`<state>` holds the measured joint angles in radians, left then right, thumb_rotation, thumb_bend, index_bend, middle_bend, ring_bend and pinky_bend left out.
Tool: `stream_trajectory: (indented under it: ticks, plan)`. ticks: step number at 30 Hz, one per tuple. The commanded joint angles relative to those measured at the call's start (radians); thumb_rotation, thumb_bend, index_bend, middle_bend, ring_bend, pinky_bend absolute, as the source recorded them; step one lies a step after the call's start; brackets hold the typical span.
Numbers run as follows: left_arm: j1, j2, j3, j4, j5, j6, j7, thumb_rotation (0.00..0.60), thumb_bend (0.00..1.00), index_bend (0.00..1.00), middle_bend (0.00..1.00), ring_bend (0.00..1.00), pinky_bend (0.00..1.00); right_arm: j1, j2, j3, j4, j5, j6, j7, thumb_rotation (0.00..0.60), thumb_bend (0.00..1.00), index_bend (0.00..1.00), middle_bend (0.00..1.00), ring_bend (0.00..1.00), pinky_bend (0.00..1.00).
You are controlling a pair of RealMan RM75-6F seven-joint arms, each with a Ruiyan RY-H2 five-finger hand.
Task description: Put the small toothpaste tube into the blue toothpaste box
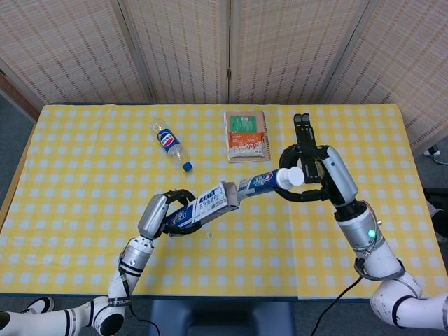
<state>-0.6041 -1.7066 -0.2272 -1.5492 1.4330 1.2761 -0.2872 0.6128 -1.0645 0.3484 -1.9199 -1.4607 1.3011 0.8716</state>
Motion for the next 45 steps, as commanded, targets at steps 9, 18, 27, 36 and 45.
stream_trajectory:
  ticks: [9,18,27,36,45]
  plan:
    - [-0.007,-0.003,-0.012,-0.007,-0.002,-0.003,0.006,0.6,0.2,0.52,0.7,0.53,0.48,0.02,-0.041,0.013,-0.009,0.014,-0.025,0.022,0.6,0.27,0.83,0.65,0.58,0.68]
    - [-0.011,-0.012,-0.027,0.016,-0.024,-0.015,-0.016,0.6,0.2,0.52,0.7,0.53,0.48,0.021,-0.054,0.021,-0.036,0.012,-0.029,0.024,0.6,0.27,0.83,0.65,0.58,0.68]
    - [-0.005,-0.008,-0.043,-0.005,-0.005,0.026,-0.016,0.6,0.2,0.52,0.7,0.53,0.48,0.01,-0.061,0.024,-0.013,0.01,-0.025,0.063,0.6,0.27,0.83,0.65,0.59,0.68]
    - [-0.01,-0.022,-0.046,-0.024,0.005,0.04,0.002,0.6,0.2,0.52,0.7,0.53,0.48,0.017,-0.101,0.021,0.022,0.009,-0.028,0.102,0.6,0.27,0.83,0.65,0.58,0.68]
    - [-0.015,-0.052,-0.077,-0.031,0.011,0.084,0.006,0.6,0.2,0.52,0.7,0.53,0.48,0.052,-0.211,0.03,0.093,0.035,-0.042,0.164,0.6,0.27,0.83,0.65,0.58,0.68]
